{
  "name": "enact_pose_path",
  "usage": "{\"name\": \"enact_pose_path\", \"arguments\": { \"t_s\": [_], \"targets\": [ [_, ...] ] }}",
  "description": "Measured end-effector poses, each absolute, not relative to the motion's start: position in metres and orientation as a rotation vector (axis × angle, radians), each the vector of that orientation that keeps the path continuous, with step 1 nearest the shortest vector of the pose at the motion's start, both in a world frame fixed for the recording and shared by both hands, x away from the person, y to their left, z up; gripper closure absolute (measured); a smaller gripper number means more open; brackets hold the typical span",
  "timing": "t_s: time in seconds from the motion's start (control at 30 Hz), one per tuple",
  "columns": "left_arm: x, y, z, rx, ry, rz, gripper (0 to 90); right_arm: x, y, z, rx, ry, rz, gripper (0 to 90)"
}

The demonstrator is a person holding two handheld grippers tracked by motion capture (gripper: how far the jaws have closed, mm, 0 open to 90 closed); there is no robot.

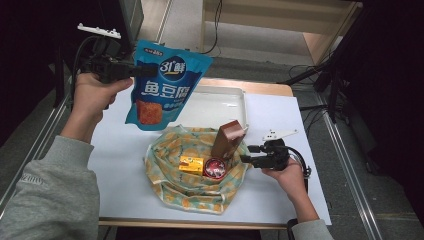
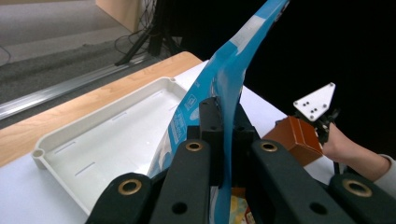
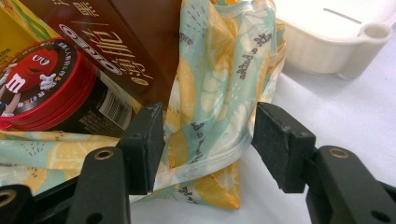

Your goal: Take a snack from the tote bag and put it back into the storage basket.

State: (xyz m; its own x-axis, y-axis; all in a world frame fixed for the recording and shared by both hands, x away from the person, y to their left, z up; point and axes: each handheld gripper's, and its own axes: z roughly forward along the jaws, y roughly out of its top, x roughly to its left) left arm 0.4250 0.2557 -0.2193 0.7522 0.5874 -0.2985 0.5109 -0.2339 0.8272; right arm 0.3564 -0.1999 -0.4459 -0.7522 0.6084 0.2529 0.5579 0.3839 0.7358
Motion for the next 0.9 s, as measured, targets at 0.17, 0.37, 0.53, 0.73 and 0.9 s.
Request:
{"name": "enact_pose_path", "arguments": {
  "t_s": [0.17,0.37,0.53,0.73,0.9],
  "targets": [
    [0.439,0.256,-0.219,1.880,0.855,0.098,89.1,0.356,-0.200,-0.446,1.082,2.563,1.326,44.2],
    [0.458,0.255,-0.226,1.872,0.875,0.104,89.1,0.356,-0.201,-0.445,1.088,2.563,1.331,44.1],
    [0.474,0.245,-0.239,1.890,0.892,0.111,89.1,0.355,-0.200,-0.446,1.087,2.568,1.331,44.0],
    [0.489,0.235,-0.252,1.886,0.905,0.090,89.1,0.355,-0.202,-0.446,1.092,2.565,1.330,44.0],
    [0.501,0.224,-0.263,1.892,0.907,0.079,89.1,0.354,-0.203,-0.446,1.100,2.560,1.335,44.0]
  ]
}}
